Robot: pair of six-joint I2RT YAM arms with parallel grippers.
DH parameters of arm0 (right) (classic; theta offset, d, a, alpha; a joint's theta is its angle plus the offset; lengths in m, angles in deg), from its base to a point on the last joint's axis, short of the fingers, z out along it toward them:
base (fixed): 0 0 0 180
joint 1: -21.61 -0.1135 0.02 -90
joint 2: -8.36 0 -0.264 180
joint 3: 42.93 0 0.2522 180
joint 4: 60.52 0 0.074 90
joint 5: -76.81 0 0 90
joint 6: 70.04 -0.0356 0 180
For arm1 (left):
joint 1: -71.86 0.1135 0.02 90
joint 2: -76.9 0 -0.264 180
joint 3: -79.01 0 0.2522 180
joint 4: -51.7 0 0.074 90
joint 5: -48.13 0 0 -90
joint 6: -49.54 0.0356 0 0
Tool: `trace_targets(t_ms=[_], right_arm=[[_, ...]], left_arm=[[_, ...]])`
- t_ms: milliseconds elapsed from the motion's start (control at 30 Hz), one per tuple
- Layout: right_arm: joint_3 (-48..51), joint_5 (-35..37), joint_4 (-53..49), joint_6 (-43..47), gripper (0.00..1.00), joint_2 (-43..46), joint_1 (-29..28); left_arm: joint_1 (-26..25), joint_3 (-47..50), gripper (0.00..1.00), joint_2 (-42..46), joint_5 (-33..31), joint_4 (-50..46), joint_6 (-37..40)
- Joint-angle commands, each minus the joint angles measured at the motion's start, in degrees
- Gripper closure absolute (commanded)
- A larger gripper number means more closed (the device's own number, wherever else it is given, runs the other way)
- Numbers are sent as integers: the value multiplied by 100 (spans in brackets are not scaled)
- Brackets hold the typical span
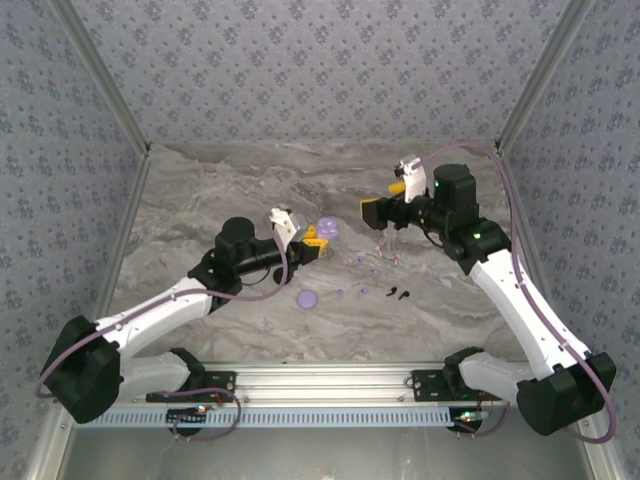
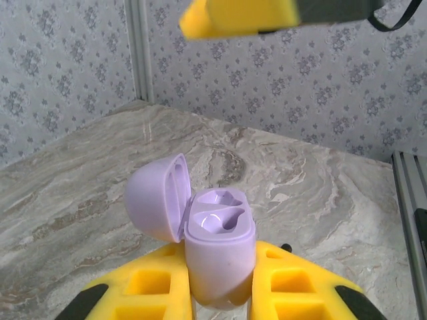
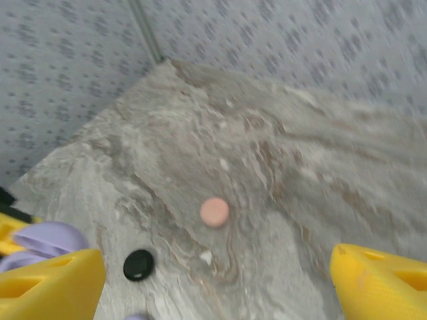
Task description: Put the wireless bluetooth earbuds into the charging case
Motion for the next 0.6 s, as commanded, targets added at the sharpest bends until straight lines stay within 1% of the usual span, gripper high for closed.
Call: trace_targets(t_ms=[0, 67, 100, 167, 233, 400, 500, 567], right_arm=[[448, 677, -862, -920, 15, -59, 31], [688, 758, -847, -1378, 20, -154, 2], [744, 789, -879, -1528, 20, -234, -19], [757, 927, -1056, -1739, 20, -498, -137], [696, 1139, -1228, -1818, 23, -802, -311], [646, 1955, -1427, -2051, 38, -1665, -754], [744, 2131, -1286, -2391, 44, -2068, -873], [833, 2202, -1083, -2572, 45, -2256, -902]], left_arm=[[-56, -21, 100, 323, -55, 277, 405], [-62, -28, 100, 436, -55, 165, 465], [-66, -34, 100, 477, -57, 129, 484], [-71, -22, 100, 560, -50, 92, 512], [-74, -5, 100, 615, -41, 79, 525], [-77, -62, 100, 634, -20, -15, 553], [-92, -90, 100, 599, -20, -42, 549], [-99, -104, 100, 584, -30, -53, 538]])
